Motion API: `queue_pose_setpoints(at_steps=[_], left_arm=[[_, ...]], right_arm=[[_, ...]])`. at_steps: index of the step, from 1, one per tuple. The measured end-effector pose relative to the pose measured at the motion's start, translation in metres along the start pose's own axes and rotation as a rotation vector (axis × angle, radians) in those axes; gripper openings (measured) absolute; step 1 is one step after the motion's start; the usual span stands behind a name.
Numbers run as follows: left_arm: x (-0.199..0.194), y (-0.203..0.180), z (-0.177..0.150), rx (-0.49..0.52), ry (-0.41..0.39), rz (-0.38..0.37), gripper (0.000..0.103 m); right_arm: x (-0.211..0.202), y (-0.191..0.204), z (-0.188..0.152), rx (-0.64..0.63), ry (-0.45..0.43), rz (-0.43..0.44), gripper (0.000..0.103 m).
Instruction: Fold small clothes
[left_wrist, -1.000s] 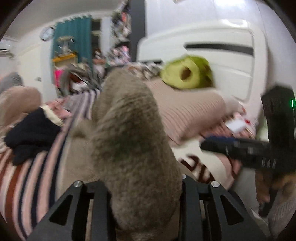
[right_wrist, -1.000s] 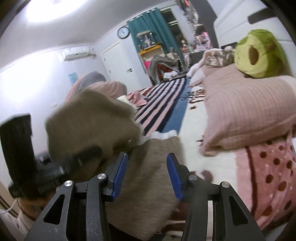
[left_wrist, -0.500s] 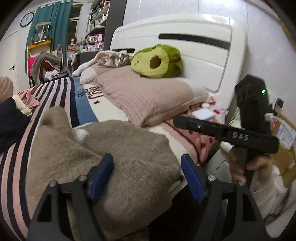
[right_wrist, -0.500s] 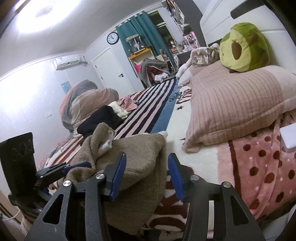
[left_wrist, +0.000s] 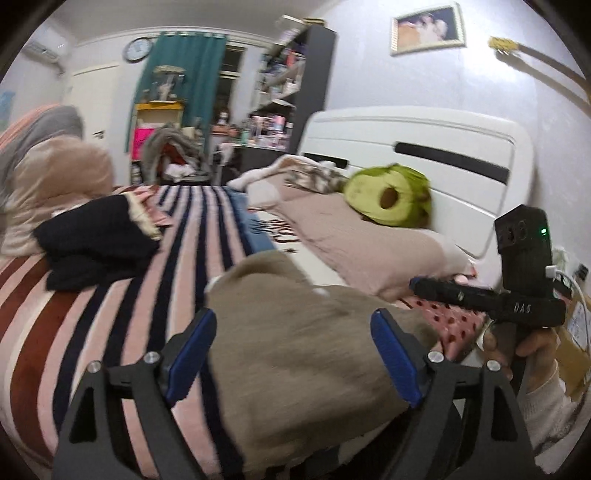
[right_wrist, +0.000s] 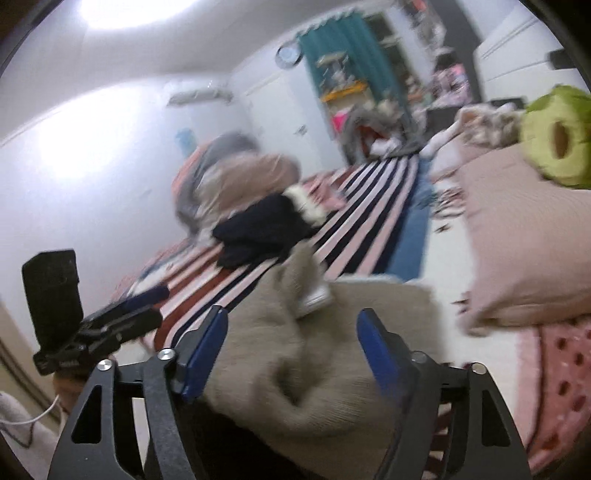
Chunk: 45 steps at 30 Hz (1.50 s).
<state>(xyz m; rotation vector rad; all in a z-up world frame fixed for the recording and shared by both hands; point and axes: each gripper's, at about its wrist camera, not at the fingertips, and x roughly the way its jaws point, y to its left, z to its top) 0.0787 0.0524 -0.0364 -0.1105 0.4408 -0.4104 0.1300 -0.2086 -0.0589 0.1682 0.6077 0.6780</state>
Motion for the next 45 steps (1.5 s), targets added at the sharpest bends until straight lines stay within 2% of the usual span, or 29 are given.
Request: queue_pose_setpoints(at_steps=[2,5,6,7,8,9,13,18,22,24,25,27,29,31,35,37,38,42,45], left_arm=[[-0.007,0.014,-0.005,-0.036,-0.009,0.006,0.083],[-0.014,0.027,-0.015,-0.063,-0.015,0.014,0.083],[-0.012,0.028,-0.017,-0.066,-0.014,0.018,0.083],[-0.012,0.031,-0.019,-0.07,-0.011,0.023,0.083],[-0.012,0.035,-0.021,-0.077,-0.006,0.027,0.083],[-0.012,0.037,-0.022,-0.084,-0.003,0.027,0.083],[-0.007,0.041,-0.023,-0.103,0.009,0.012,0.083],[0.01,0.031,-0.02,-0.096,0.027,-0.016,0.083],[0.03,0.025,-0.023,-0.105,0.071,-0.043,0.083],[0.042,0.021,-0.024,-0.117,0.1,-0.074,0.083],[0.045,0.019,-0.025,-0.122,0.109,-0.085,0.083],[0.056,0.016,-0.025,-0.133,0.134,-0.101,0.083],[0.065,0.013,-0.025,-0.137,0.152,-0.103,0.083],[0.07,0.013,-0.024,-0.143,0.163,-0.109,0.083],[0.076,0.019,-0.022,-0.147,0.178,-0.11,0.083],[0.079,0.025,-0.021,-0.145,0.192,-0.103,0.083],[0.082,0.028,-0.021,-0.144,0.201,-0.096,0.083],[0.09,0.048,-0.023,-0.185,0.249,-0.149,0.083],[0.098,0.063,-0.027,-0.233,0.29,-0.211,0.085]], right_arm=[[0.026,0.002,-0.002,0.008,0.098,-0.013,0.07],[0.048,0.002,-0.012,0.011,0.183,-0.019,0.068],[0.049,0.0,-0.015,0.015,0.192,0.0,0.052],[0.049,0.0,-0.018,0.011,0.202,0.023,0.024],[0.046,0.001,-0.021,-0.007,0.199,0.021,0.011],[0.042,0.003,-0.024,-0.025,0.186,0.006,0.008],[0.018,-0.005,-0.034,-0.019,0.139,-0.067,0.007],[-0.002,-0.034,-0.059,0.074,0.153,-0.144,0.007],[-0.008,-0.062,-0.085,0.168,0.167,-0.215,0.007],[-0.004,-0.073,-0.097,0.224,0.179,-0.235,0.012],[-0.002,-0.075,-0.099,0.231,0.177,-0.239,0.02],[-0.003,-0.079,-0.098,0.251,0.155,-0.221,0.025],[-0.005,-0.084,-0.093,0.269,0.135,-0.188,0.036],[-0.008,-0.086,-0.087,0.267,0.118,-0.159,0.059],[-0.015,-0.084,-0.07,0.219,0.088,-0.09,0.068],[-0.019,-0.083,-0.062,0.195,0.076,-0.089,0.081],[-0.02,-0.083,-0.06,0.186,0.08,-0.088,0.084],[-0.009,-0.095,-0.059,0.203,0.153,-0.071,0.091],[0.008,-0.115,-0.065,0.307,0.217,0.002,0.095]])
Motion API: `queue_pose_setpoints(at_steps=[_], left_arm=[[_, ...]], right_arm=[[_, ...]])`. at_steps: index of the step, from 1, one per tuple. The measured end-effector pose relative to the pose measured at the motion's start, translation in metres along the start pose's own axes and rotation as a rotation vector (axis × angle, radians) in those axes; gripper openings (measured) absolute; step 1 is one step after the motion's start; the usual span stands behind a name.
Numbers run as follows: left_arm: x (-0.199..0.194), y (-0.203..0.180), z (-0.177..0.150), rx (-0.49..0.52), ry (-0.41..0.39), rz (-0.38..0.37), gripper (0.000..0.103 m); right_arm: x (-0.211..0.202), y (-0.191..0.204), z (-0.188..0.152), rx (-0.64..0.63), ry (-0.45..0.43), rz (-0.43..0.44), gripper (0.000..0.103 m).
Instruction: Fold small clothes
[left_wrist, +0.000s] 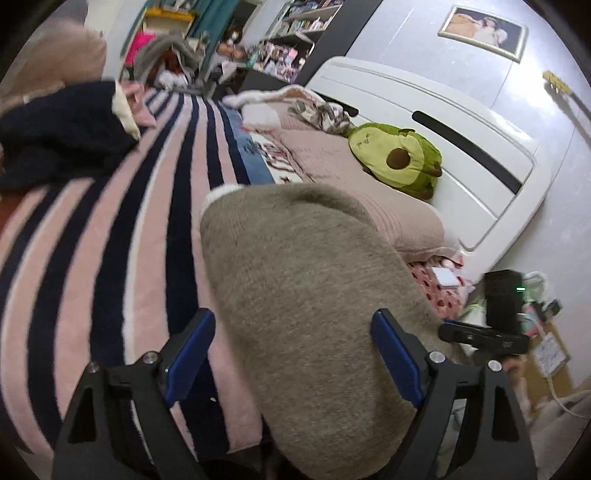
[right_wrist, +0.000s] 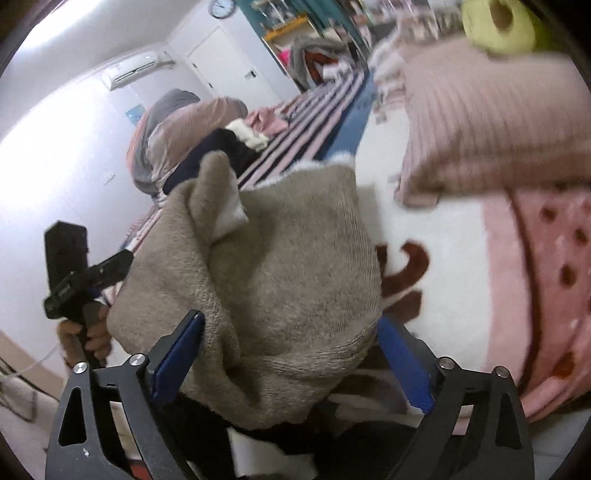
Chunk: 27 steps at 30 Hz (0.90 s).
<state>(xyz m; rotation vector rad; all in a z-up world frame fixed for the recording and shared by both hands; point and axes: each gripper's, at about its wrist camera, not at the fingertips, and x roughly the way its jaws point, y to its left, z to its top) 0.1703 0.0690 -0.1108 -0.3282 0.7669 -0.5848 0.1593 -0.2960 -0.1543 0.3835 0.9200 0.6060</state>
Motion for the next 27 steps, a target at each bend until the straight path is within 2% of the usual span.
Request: queue_pose_setpoints(at_steps=[4,8,14,17,22,27], left_arm=[[0.011,0.012,0.002,-0.057,0.051,-0.093,0.086],[0.029,0.023,0.002,-0.143,0.102,-0.205,0.086],[0.05,0.037,0.003,-0.23,0.138,-0.296,0.088],[0.056,0.039,0.004,-0.248,0.132,-0.311,0.084],[0.048,0.04,0.006,-0.237,0.105,-0.294,0.07],[0.032,0.038,0.009,-0.199,0.064,-0.281,0.066]], right_arm=[[0.022,-0.014,0.001,0.055,0.073,0.07,0.097],[0.032,-0.012,0.008,0.009,0.09,0.111,0.095],[0.056,-0.002,0.025,-0.048,0.119,0.148,0.092],[0.067,0.0,0.029,-0.051,0.133,0.197,0.076],[0.08,0.003,0.035,-0.035,0.131,0.282,0.052],[0.076,0.02,0.04,-0.062,0.098,0.334,0.041]])
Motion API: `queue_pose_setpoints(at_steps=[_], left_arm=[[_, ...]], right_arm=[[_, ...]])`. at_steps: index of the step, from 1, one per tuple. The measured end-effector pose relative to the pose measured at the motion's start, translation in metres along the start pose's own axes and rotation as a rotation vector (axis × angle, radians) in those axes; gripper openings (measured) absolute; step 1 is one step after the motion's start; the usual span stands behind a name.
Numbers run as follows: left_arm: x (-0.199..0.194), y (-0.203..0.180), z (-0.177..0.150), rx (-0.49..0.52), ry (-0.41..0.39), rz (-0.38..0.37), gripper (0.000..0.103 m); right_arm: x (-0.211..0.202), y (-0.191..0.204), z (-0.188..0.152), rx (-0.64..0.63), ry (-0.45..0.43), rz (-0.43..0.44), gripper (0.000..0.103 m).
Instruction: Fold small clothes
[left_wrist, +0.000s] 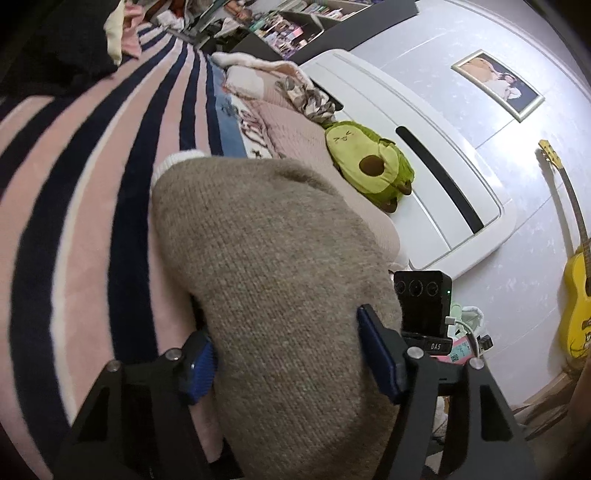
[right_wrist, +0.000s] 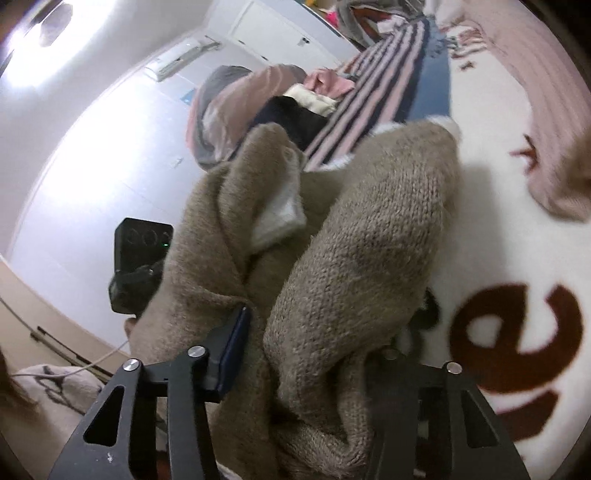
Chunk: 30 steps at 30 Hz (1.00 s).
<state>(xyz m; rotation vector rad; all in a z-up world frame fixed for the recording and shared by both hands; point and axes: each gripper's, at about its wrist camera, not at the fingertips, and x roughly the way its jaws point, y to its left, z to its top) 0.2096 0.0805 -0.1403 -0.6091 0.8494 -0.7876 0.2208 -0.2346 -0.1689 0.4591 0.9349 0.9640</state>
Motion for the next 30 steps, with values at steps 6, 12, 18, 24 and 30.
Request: queue_pose_setpoints(at_steps=[6,12,18,24,30], left_arm=[[-0.036,-0.002,0.01,0.054,-0.088,0.042,0.064],[-0.094,0.006,0.02,0.092,-0.167,0.128,0.064],[-0.157,0.034,0.026,0.086,-0.242,0.214,0.064],[-0.216,0.071,0.032,0.084,-0.303,0.296,0.064],[-0.273,0.108,0.045,0.088,-0.347,0.371,0.064]], right_arm=[[0.033,0.036,0.013,-0.068,0.027,0.047,0.04],[0.088,0.07,0.037,-0.118,0.07,0.107,0.04],[0.157,0.109,0.06,-0.176,0.141,0.148,0.04],[0.232,0.14,0.078,-0.217,0.217,0.181,0.04],[0.305,0.173,0.099,-0.261,0.262,0.222,0.04]])
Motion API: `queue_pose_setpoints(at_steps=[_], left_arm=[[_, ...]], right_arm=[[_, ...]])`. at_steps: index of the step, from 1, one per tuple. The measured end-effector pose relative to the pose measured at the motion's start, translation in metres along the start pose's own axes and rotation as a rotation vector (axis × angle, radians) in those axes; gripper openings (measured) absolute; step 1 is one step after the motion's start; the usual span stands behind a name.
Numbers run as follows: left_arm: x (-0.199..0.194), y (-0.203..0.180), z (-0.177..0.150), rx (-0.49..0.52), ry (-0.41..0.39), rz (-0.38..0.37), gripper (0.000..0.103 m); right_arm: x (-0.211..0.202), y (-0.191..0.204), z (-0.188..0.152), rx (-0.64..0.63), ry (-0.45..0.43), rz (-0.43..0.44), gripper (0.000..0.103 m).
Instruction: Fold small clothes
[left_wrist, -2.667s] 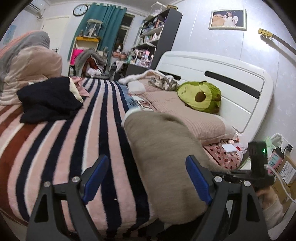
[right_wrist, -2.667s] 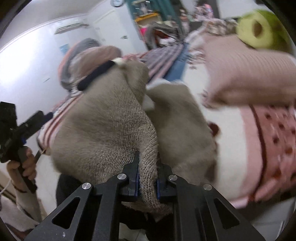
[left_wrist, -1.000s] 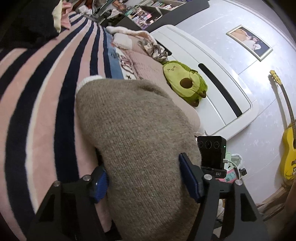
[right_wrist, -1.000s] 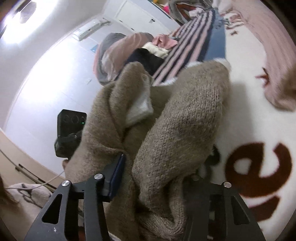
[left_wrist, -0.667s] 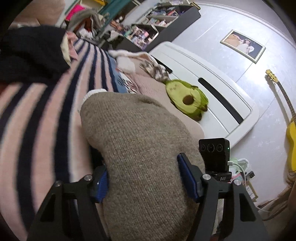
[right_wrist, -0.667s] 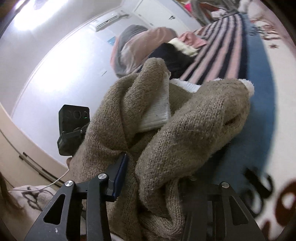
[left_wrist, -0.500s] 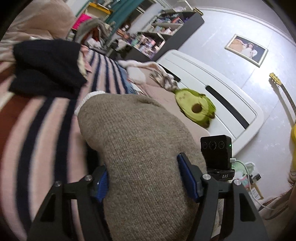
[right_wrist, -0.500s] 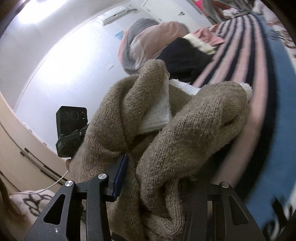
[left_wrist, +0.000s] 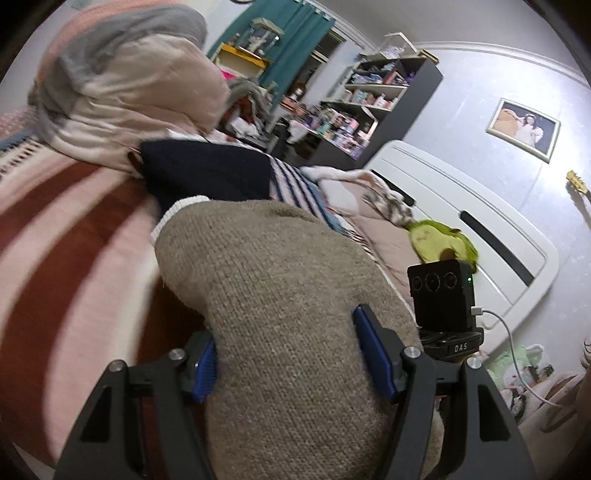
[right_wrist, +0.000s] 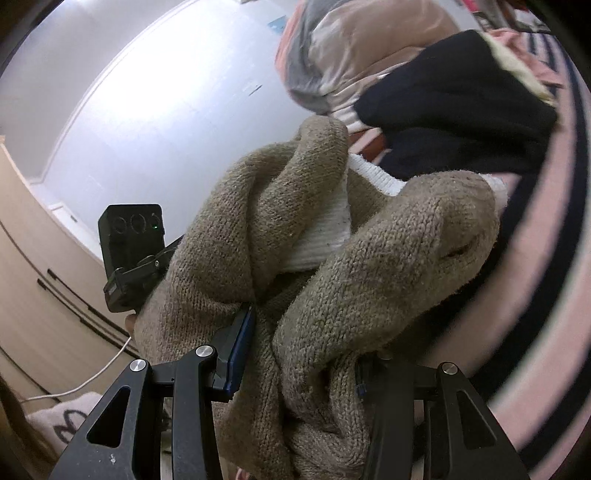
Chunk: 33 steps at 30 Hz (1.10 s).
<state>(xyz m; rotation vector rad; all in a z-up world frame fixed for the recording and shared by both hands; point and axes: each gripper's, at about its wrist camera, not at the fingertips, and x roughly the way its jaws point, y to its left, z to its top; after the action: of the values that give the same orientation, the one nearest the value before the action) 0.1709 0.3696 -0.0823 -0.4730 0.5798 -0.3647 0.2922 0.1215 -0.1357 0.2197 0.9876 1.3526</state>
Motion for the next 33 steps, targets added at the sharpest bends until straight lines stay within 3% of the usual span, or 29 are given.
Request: queue_pose_setpoints(at_steps=[7,12,14,19,22,33], left_arm=[[-0.033,0.067,0.024,0.018,-0.013,0.117,0.064],[-0.034,0.11,0.018,-0.024,0.041,0.22,0.064],[-0.038,0.123,0.012,-0.039,0.045,0.225,0.065],[-0.039,0.113,0.002,0.051,0.053,0.344,0.067],[-0.035,0.111,0.001,0.061,0.065,0.368,0.067],[-0.044,0.091,0.007,0.073,0.03,0.484,0.066]], right_arm=[[0.07,0.008,0.034,-0.033,0.039,0.032,0.04],[0.093,0.008,0.03,-0.047,0.077,0.01,0.039],[0.094,0.006,0.028,-0.045,0.087,0.01,0.039],[0.102,0.002,0.024,-0.065,0.121,-0.058,0.049],[0.108,0.0,0.025,-0.075,0.126,-0.098,0.054],[0.081,0.003,0.023,-0.059,0.1,-0.139,0.056]])
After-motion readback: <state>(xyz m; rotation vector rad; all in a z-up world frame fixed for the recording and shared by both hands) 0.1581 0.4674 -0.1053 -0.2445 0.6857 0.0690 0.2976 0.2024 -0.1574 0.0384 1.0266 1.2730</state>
